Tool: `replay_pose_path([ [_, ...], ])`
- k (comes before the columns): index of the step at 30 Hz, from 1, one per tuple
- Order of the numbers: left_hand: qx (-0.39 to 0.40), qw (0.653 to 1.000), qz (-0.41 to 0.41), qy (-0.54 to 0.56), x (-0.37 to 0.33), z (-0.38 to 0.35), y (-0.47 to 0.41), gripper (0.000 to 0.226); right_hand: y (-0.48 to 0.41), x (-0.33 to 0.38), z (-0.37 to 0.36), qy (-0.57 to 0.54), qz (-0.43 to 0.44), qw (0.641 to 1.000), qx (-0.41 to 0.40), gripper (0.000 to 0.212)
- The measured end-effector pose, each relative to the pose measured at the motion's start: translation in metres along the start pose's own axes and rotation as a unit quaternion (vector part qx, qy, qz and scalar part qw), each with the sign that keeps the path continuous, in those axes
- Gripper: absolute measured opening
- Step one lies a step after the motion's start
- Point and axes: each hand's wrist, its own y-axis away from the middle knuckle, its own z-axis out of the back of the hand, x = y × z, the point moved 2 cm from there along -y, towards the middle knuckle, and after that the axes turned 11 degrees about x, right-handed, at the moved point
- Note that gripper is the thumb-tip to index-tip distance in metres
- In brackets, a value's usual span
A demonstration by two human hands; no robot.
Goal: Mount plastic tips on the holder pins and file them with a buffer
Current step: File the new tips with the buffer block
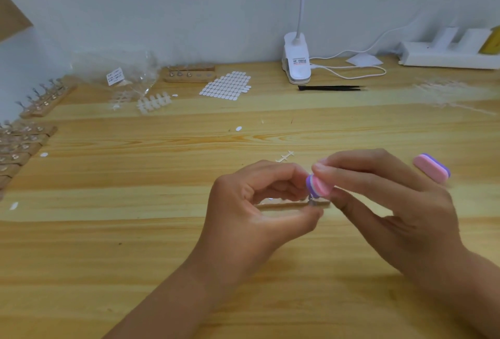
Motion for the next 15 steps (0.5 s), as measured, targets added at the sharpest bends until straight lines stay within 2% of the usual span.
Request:
replay_pose_path([
  [3,-0.01,1.0,0.007,0.009,0.002,0.0,0.0,0.03,0.001,-0.007,0.003,-0.002,-0.047,0.999,-0.013,0.031],
  [7,0.001,1.0,-0.01,0.007,0.001,0.001,0.0,0.033,0.0,0.003,0.0,0.001,0.003,1.0,-0.014,0.027],
  [11,-0.007,1.0,-0.002,0.016,0.004,0.001,0.001,0.031,0.0,-0.004,0.003,0.003,-0.042,0.999,-0.018,0.03],
  [15,0.004,0.999,-0.025,0.019,0.0,0.001,0.001,0.033,0.0,0.01,0.001,0.003,0.013,1.0,-0.019,0.024],
])
